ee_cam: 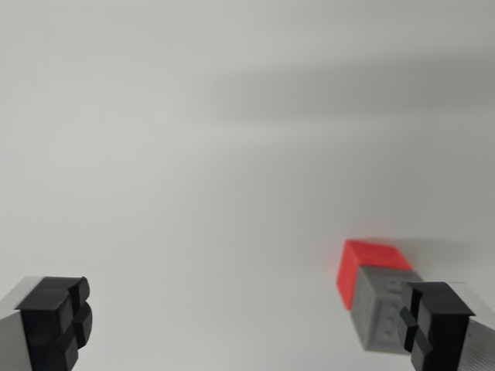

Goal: Destack cube

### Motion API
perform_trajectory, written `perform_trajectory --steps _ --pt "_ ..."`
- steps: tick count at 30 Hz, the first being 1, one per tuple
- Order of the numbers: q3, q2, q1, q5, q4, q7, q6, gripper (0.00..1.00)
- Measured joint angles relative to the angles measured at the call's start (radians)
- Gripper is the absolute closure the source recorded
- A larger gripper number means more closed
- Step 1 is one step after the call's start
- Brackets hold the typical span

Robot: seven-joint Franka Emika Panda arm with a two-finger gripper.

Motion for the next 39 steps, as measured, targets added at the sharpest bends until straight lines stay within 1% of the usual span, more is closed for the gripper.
perform_trajectory --steps 10,21,34,35,39 --pt "-0.019 -0.025 -0.014 -0.001 -0.08 -0.014 0.047 0.0" --pt "-0.043 -0.05 -0.036 -0.005 -0.179 -0.036 0.109 0.0" --pt "-0.079 -0.067 -0.072 -0.014 -0.297 -0.07 0.197 0.0" --pt "-0.081 -0.067 -0.073 -0.014 -0.302 -0.072 0.2 0.0" --pt "-0.094 -0.068 -0.086 -0.017 -0.337 -0.085 0.229 0.0"
